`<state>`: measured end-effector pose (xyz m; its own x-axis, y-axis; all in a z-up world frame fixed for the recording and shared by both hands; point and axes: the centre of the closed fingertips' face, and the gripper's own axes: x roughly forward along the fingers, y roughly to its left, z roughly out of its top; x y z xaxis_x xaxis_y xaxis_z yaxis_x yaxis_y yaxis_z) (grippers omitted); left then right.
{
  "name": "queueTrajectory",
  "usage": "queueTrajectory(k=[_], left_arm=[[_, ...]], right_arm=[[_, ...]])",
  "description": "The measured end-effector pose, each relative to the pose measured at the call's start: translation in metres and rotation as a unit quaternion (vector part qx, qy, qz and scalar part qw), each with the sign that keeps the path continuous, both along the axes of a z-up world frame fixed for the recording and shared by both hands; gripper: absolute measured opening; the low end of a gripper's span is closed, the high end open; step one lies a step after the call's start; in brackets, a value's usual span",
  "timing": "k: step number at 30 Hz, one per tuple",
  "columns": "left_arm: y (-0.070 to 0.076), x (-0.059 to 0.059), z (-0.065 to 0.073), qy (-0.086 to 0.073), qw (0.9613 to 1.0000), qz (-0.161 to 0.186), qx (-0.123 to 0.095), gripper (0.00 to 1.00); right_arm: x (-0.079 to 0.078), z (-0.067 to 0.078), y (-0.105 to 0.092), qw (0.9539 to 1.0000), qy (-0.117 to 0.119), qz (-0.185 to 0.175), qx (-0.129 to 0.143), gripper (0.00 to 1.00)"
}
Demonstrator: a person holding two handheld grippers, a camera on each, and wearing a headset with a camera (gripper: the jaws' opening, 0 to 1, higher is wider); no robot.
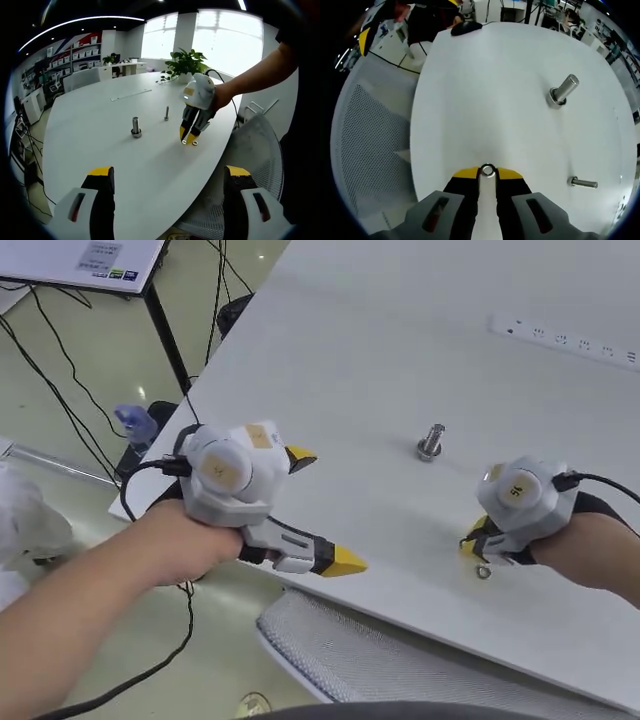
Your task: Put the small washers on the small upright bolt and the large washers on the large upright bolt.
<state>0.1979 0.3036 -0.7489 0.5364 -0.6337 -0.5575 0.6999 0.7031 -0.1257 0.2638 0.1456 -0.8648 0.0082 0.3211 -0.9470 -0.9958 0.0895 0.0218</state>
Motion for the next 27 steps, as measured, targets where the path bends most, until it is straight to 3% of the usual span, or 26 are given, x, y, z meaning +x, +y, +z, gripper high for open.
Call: queueTrajectory(k=[13,20,27], left_arm=[[-0.006,0.006,0.0,-0.001,1.0,-0.008,0.001,0.9],[-0.009,0.005,0.003,-0.002,0.9999,-0.012,0.003,0.9],[-0.01,0.004,0.004,-0.002,0.9999,-0.013,0.005,0.89]], right_arm=[[0.015,0.018,-0.036,0.9988,-0.012,-0.048,-0.001,0.12],[0.044,0.041,-0.069,0.9959,-0.027,-0.086,-0.004,0.12],[0.074,0.069,-0.075,0.9943,-0.052,-0.094,-0.002,0.12]])
